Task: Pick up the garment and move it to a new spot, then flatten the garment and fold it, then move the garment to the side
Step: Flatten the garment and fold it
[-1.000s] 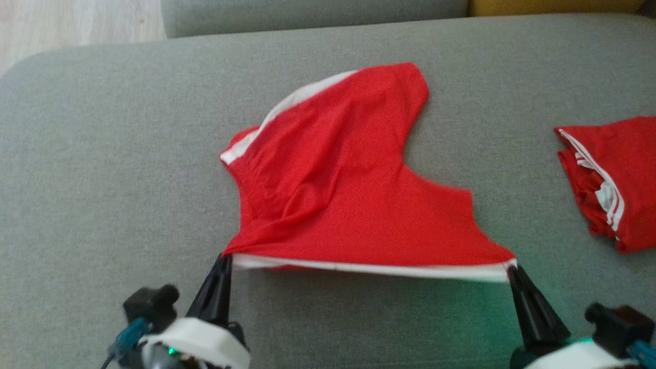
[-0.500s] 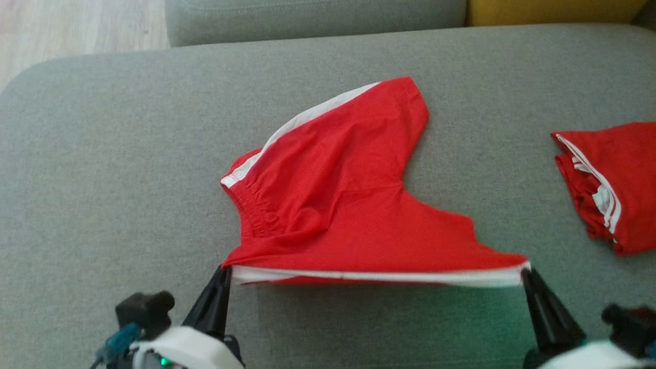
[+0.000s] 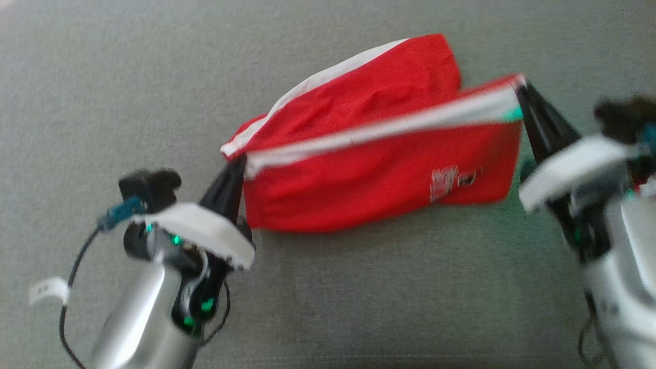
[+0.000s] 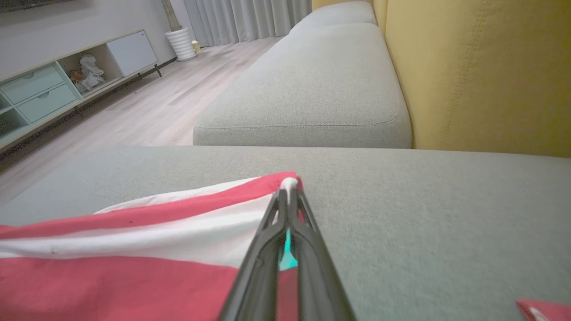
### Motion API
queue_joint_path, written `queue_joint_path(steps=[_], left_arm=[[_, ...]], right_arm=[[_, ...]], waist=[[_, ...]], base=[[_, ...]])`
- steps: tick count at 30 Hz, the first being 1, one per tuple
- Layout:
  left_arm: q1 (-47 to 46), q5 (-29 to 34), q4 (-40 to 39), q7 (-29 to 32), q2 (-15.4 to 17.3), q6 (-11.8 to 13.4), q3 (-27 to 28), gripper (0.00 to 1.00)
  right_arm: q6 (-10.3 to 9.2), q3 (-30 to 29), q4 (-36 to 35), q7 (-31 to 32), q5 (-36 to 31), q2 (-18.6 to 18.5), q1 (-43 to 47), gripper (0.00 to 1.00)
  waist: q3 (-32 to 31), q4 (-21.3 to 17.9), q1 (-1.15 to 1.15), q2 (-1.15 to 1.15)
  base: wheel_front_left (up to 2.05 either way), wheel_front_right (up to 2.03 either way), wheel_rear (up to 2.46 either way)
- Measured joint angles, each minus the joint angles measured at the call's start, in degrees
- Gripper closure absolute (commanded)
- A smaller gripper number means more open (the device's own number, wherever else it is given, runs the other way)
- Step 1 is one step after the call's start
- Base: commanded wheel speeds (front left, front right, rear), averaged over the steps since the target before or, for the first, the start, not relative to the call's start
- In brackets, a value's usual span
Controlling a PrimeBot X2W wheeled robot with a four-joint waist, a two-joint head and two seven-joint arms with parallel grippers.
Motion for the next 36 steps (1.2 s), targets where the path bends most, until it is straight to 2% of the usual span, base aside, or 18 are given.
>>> queue_joint_path(steps=[8, 14, 20, 21, 22, 23, 24, 25, 30, 33, 36], left_arm=[[-10.3, -1.3, 11.2, -2.6, -3.6, -2.8, 0.3, 1.0], [-16.7, -5.0, 19.5, -3.9, -5.7, -6.0, 0.4, 1.0], [-23.0, -6.5, 27.4, -4.9, -6.8, -7.5, -0.4, 1.0], [-23.9, -6.5, 28.6, -5.2, -6.9, -7.6, -0.9, 0.96], [-24.5, -6.6, 29.9, -5.2, -7.0, -7.8, -1.3, 0.87], [-25.0, -7.0, 30.9, -5.4, -7.2, -8.0, -1.5, 0.72], [-25.2, -7.2, 31.6, -6.1, -7.3, -8.0, -1.5, 0.25], [-25.4, -7.2, 32.4, -6.7, -7.3, -8.0, -1.7, 0.0], [-25.3, -7.1, 34.8, -11.2, -7.3, -7.8, -1.3, 0.0], [-24.8, -6.8, 34.5, -14.4, -6.8, -6.4, -0.5, 0.0], [-23.3, -4.1, 31.7, -16.5, -5.2, -4.3, 0.7, 0.0]], right_arm=[[0.0, 8.4, 20.7, -2.3, 4.9, -2.7, -20.5, 1.0], [0.0, 13.0, 33.5, -6.3, 8.2, -2.8, -29.2, 1.0], [0.0, 16.4, 43.9, -9.5, 9.8, -1.9, -35.3, 1.0], [0.0, 17.0, 45.0, -10.2, 10.2, -1.4, -35.9, 0.95], [0.0, 17.5, 45.9, -10.9, 10.8, -0.9, -36.3, 0.53], [0.0, 18.3, 46.8, -11.4, 11.3, -0.5, -36.7, 0.0], [0.0, 18.9, 47.7, -12.0, 11.6, -0.1, -37.1, 0.0], [0.0, 19.6, 48.2, -12.8, 12.0, 0.2, -37.2, 0.0], [0.0, 22.6, 49.3, -20.0, 13.0, 1.5, -37.2, 0.0], [0.0, 23.1, 49.4, -24.3, 12.8, 2.8, -37.1, 0.0], [0.0, 23.0, 47.6, -25.7, 10.8, 2.9, -36.9, 0.0]], waist=[[3.6, 4.0, 0.0, 0.0], [5.9, 7.0, 0.0, 0.0], [8.3, 8.1, 0.01, 0.0], [8.6, 8.1, 0.0, 0.0], [8.8, 8.1, 0.01, 0.0], [9.0, 8.1, 0.01, 0.0], [9.1, 8.0, 0.01, 0.0], [9.1, 7.8, 0.0, 0.0], [8.5, 6.5, -0.01, 0.0], [8.1, 4.7, 0.0, 0.0], [7.0, 3.1, -0.01, 0.0]], base=[[0.0, 0.0, 0.0], [0.0, 0.0, 0.0], [0.0, 0.0, 0.0], [0.0, 0.0, 0.0], [0.0, 0.0, 0.0], [0.0, 0.0, 0.0], [0.0, 0.0, 0.0], [0.0, 0.0, 0.0], [0.0, 0.0, 0.0], [0.0, 0.0, 0.0], [0.0, 0.0, 0.0]])
